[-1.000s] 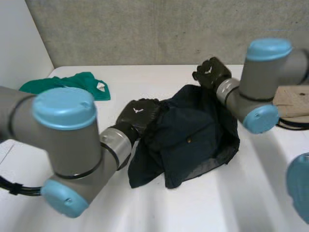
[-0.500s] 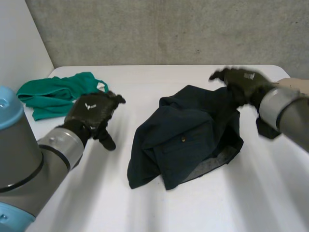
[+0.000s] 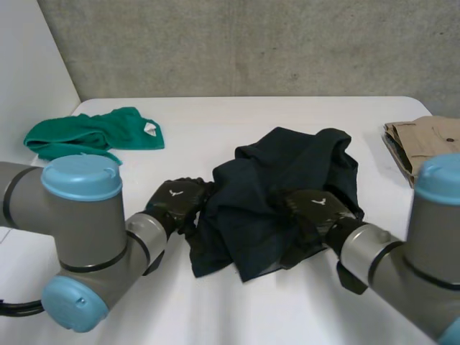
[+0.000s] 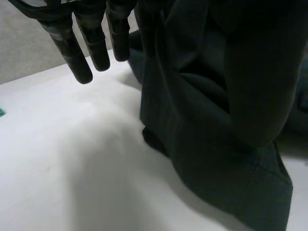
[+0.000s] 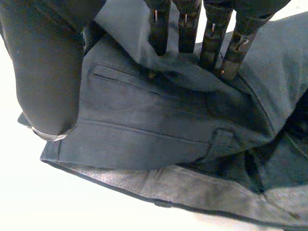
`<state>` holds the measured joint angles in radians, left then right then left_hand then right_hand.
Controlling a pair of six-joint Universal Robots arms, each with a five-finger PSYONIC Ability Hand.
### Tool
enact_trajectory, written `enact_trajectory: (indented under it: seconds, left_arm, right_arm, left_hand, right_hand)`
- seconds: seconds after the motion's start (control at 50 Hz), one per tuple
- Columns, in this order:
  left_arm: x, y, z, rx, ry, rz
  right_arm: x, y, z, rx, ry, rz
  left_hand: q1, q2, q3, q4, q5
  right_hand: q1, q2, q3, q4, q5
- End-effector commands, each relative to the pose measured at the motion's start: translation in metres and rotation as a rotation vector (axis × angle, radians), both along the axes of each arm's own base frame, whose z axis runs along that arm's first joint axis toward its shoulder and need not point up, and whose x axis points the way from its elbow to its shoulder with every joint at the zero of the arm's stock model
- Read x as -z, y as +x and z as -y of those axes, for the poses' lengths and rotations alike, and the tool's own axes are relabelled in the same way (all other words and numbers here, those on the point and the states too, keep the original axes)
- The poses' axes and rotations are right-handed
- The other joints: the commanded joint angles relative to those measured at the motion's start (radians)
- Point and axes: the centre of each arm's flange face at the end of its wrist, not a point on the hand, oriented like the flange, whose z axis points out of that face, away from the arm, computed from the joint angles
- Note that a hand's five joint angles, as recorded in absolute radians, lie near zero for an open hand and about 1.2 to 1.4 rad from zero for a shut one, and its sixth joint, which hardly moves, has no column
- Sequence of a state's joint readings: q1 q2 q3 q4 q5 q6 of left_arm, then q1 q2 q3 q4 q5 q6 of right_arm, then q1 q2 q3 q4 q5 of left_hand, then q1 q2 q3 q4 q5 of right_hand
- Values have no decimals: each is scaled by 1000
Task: Fold the laundry.
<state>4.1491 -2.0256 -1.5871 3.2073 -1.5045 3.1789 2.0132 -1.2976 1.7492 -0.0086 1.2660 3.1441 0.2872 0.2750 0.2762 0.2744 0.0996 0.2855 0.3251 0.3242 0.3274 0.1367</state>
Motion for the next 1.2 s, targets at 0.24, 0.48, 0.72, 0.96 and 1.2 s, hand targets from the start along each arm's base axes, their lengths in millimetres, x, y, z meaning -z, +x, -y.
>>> enact_trajectory:
  seconds: [0.24, 0.48, 0.72, 0.96, 1.2]
  left_arm:
    - [16, -21, 27, -21, -16, 2]
    - [9, -5, 51, -102, -50, -4]
    - [11, -3, 49, -102, -41, 2]
    - [11, -4, 47, -99, -36, 5]
    - [12, -3, 48, -101, -34, 5]
  right_arm:
    - [-34, 15, -4, 32, -319, -160]
    - [-41, 4, -53, -138, -106, -192]
    - [4, 30, -50, -175, -81, -134]
    - [35, 74, -39, -192, -192, -152]
    - [61, 92, -35, -225, -339, -279]
  left_hand:
    - [1065, 1077, 1076, 1078, 1078]
    - [1065, 1078, 1076, 1078, 1078]
    - [1051, 1063, 1062, 1064, 1064]
    - [1036, 1048, 1047, 1049, 1049]
    - [1036, 1048, 1047, 1049, 1049]
  right_hand:
    - [137, 97, 98, 95, 111]
    - [269, 230, 230, 227, 243]
    - [263, 224, 225, 221, 238]
    - [269, 230, 230, 227, 243]
    - [293, 253, 254, 251, 267]
